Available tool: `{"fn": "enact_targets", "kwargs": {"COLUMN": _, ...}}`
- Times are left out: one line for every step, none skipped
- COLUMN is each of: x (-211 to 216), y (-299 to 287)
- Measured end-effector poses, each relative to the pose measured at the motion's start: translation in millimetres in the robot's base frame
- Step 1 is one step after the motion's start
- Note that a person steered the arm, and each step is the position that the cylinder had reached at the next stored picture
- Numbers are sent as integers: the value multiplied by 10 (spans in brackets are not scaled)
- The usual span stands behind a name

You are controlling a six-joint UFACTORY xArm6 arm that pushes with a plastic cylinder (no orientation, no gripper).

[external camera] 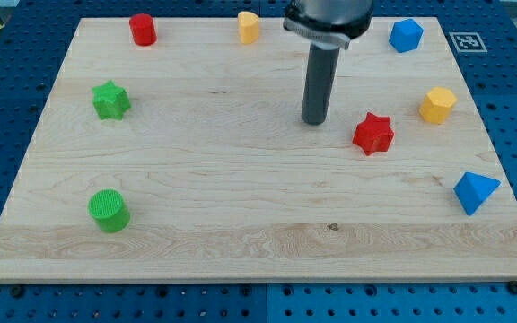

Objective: Push the red star slightly down and left

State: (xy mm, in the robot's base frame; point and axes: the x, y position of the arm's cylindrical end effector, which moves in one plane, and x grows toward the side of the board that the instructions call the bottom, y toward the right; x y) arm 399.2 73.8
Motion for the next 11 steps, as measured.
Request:
{"fn": "enact_targets", "kwargs": {"x": -93, "y": 314}}
{"fn": "enact_targets", "kwargs": {"x": -43, "y": 587}}
{"fn": "enact_targets", "kwargs": {"x": -14, "y": 860}}
{"fn": "enact_targets", "kwargs": {"x": 315, "y": 697}}
{"fn": "enact_targets", "kwargs": {"x": 469, "y": 591}}
{"fn": "enact_targets", "kwargs": {"x": 513, "y": 773}}
{"fn": "enact_targets", "kwargs": {"x": 671, "y": 1024}}
{"fn": "enact_targets", "kwargs": {"x": 821, "y": 716}}
{"fn": "enact_targets", "kwargs": {"x": 713, "y": 209}}
{"fn": "enact_targets", "kwargs": {"x": 482, "y": -196}}
{"fn": "enact_targets", "kwargs": {"x": 643, "y": -347}}
